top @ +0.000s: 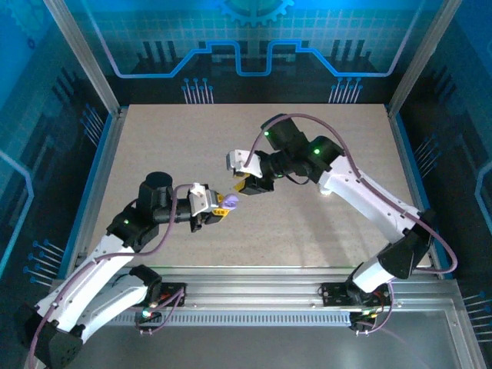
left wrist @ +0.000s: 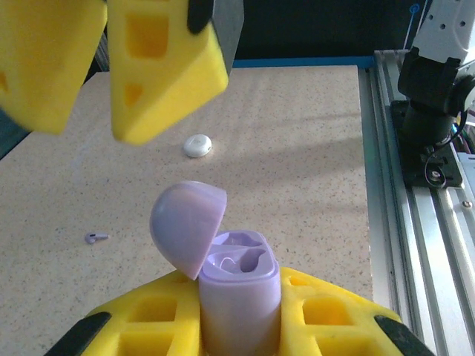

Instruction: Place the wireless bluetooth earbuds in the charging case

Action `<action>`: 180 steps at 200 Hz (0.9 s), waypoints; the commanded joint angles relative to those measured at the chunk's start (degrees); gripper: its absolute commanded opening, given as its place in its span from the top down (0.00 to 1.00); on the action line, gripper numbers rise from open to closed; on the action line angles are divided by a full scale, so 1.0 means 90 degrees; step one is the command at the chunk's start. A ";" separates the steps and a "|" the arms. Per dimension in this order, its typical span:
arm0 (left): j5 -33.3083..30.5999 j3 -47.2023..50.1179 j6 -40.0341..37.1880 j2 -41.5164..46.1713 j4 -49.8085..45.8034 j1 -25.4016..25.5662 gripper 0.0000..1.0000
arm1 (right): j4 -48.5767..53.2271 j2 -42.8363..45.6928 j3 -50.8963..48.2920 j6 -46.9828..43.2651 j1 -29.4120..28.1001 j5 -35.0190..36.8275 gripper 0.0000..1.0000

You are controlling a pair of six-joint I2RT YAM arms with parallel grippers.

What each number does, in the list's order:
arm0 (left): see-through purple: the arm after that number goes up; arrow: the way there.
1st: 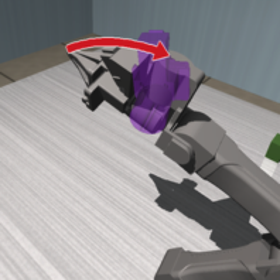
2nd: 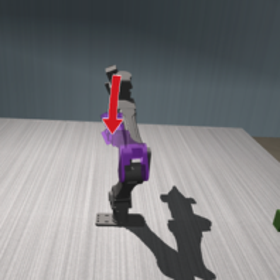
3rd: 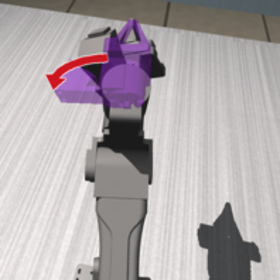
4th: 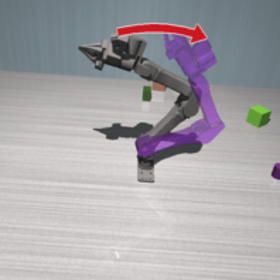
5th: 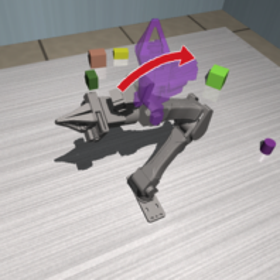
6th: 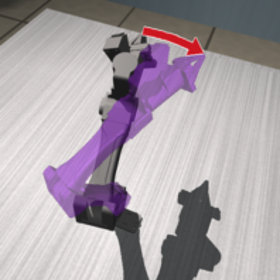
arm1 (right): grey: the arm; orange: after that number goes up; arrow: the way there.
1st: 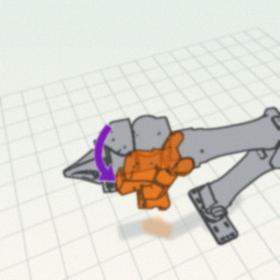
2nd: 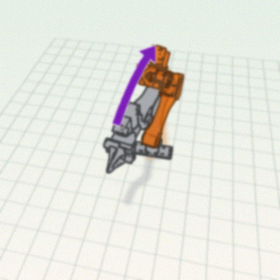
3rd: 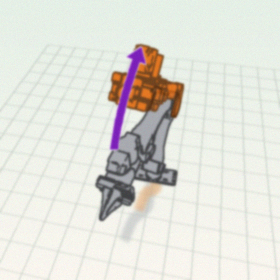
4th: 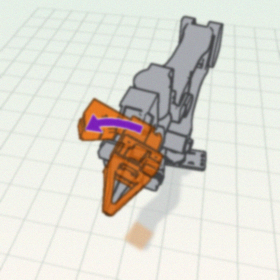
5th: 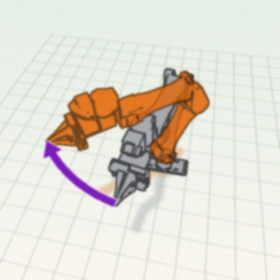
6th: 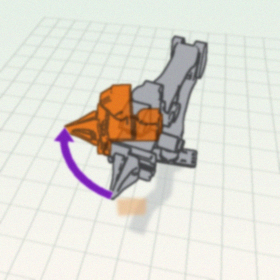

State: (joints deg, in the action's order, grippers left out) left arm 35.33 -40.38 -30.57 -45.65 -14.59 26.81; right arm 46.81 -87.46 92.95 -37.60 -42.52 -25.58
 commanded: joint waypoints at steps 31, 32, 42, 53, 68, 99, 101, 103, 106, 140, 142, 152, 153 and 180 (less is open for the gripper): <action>-0.0027 0.0281 0.0928 0.0023 0.0939 0.0033 0.78 | -0.0621 0.1068 -0.0837 0.0489 0.0175 -0.0635 0.67; -0.0038 0.0284 0.0937 0.0018 0.0953 0.0031 0.78 | -0.0616 0.1086 -0.0861 0.0483 0.0170 -0.0649 0.67; -0.0048 0.0314 0.0990 0.0021 0.1038 0.0025 0.78 | -0.0600 0.1268 -0.1119 0.0382 0.0062 -0.0726 0.68; -0.0049 0.0348 0.1018 0.0014 0.1074 0.0038 0.78 | -0.0675 0.1465 -0.1436 0.0331 -0.0086 -0.0636 0.68; -0.0049 0.0356 0.1026 0.0012 0.1103 0.0029 0.78 | -0.0728 0.1651 -0.1749 0.0334 -0.0226 -0.0640 0.69; -0.0054 0.0356 0.0984 0.0000 0.1093 0.0028 0.78 | -0.0765 0.1678 -0.1978 0.0372 -0.0468 -0.0556 0.70; -0.0053 0.0356 0.0984 -0.0009 0.1101 0.0036 0.78 | -0.0767 0.1663 -0.1978 0.0382 -0.0482 -0.0563 0.70; -0.0050 0.0363 0.0984 -0.0014 0.1103 0.0033 0.78 | -0.0772 0.1654 -0.1978 0.0392 -0.0481 -0.0565 0.70; -0.0049 0.0357 0.0984 -0.0010 0.1103 0.0033 0.78 | -0.0776 0.1626 -0.1969 0.0407 -0.0494 -0.0574 0.70; -0.0020 0.0351 0.0987 -0.0021 0.1103 0.0039 0.78 | -0.0805 0.1385 -0.1844 0.0354 -0.0577 -0.0542 0.69; -0.0020 0.0347 0.0985 -0.0025 0.1103 0.0034 0.78 | -0.0806 0.1368 -0.1837 0.0344 -0.0573 -0.0538 0.69; -0.0019 0.0347 0.0984 -0.0021 0.1094 0.0032 0.78 | -0.0843 0.1300 -0.1795 0.0349 -0.0573 -0.0544 0.69; -0.0019 0.0342 0.0984 -0.0018 0.1094 0.0031 0.78 | -0.0844 0.1295 -0.1794 0.0345 -0.0575 -0.0545 0.69; -0.0015 0.0327 0.0984 -0.0001 0.1084 0.0034 0.78 | -0.0893 0.1173 -0.1695 0.0304 -0.0579 -0.0522 0.68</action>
State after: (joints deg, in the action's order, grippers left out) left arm 35.09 -37.65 -22.37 -45.80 -6.63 26.81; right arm 40.16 -75.96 75.55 -34.68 -46.94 -29.56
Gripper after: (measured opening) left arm 0.224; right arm 0.314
